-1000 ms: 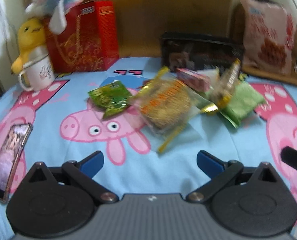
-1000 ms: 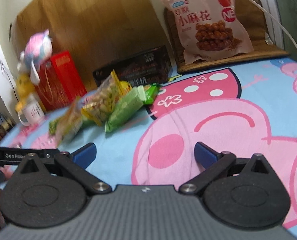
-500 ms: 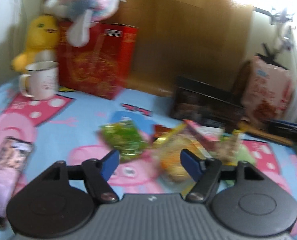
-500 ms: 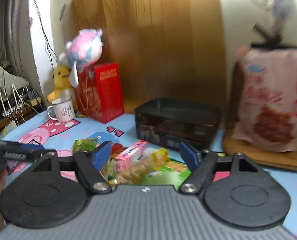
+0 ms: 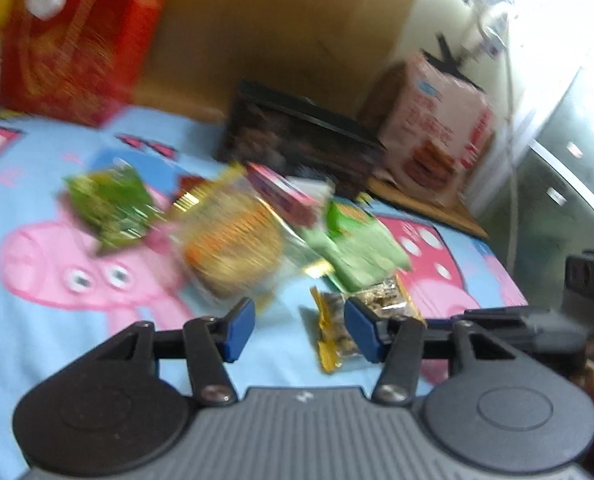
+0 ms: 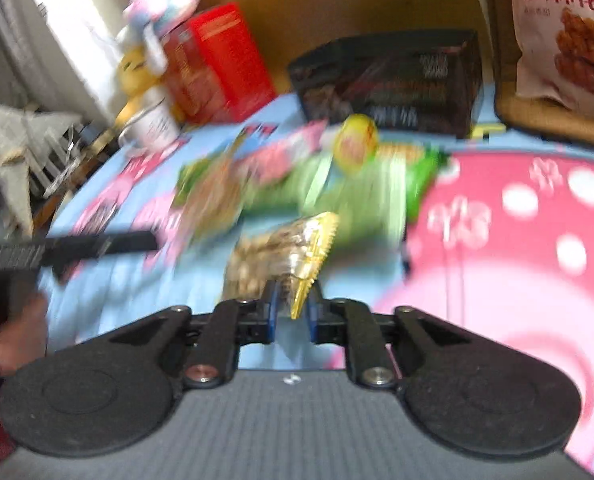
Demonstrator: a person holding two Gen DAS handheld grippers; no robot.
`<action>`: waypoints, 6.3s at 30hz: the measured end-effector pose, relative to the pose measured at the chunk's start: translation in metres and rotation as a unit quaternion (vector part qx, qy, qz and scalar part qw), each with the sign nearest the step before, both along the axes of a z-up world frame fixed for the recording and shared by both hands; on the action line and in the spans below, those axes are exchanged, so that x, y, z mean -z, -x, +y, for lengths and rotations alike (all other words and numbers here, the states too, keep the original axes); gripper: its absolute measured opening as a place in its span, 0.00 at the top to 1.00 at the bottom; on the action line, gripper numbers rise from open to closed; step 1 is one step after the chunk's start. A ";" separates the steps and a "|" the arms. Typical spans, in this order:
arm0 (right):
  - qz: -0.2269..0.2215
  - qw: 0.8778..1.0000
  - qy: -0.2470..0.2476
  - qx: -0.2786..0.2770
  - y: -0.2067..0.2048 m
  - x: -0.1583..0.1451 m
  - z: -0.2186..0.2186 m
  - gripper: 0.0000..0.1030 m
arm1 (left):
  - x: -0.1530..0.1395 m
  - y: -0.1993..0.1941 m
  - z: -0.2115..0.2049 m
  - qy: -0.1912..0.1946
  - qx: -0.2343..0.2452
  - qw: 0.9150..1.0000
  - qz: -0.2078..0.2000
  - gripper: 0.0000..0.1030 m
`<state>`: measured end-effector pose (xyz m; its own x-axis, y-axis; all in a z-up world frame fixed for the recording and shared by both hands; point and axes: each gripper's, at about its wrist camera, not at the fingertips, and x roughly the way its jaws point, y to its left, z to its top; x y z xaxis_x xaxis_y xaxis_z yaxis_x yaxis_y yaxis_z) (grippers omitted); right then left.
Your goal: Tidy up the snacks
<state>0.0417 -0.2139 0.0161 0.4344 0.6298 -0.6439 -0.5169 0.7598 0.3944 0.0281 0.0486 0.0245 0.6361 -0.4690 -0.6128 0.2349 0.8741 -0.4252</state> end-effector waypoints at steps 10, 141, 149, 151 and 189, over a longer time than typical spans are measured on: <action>-0.106 0.988 0.097 -0.057 0.025 0.007 0.019 0.43 | 0.019 -0.023 -0.037 0.015 0.058 0.997 0.051 0.51; -0.088 0.993 0.008 -0.082 -0.101 -0.021 0.142 0.52 | 0.010 -0.068 0.127 0.028 -0.210 0.977 0.023 0.61; -0.065 0.989 0.068 -0.110 -0.103 0.008 0.194 0.44 | 0.040 -0.072 0.132 0.061 -0.213 0.974 0.047 0.61; -0.035 0.994 0.042 -0.097 -0.116 0.012 0.187 0.39 | 0.042 -0.077 0.133 0.076 -0.215 0.972 0.047 0.61; 0.045 0.991 -0.123 0.042 0.022 0.026 0.015 0.67 | 0.038 -0.002 0.061 0.134 -0.023 0.989 0.057 0.54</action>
<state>0.0195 -0.1992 -0.0097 0.4397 0.7357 -0.5152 -0.4091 0.6747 0.6143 0.0301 0.1100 -0.0132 0.5946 -0.5966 -0.5390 0.1350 0.7350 -0.6645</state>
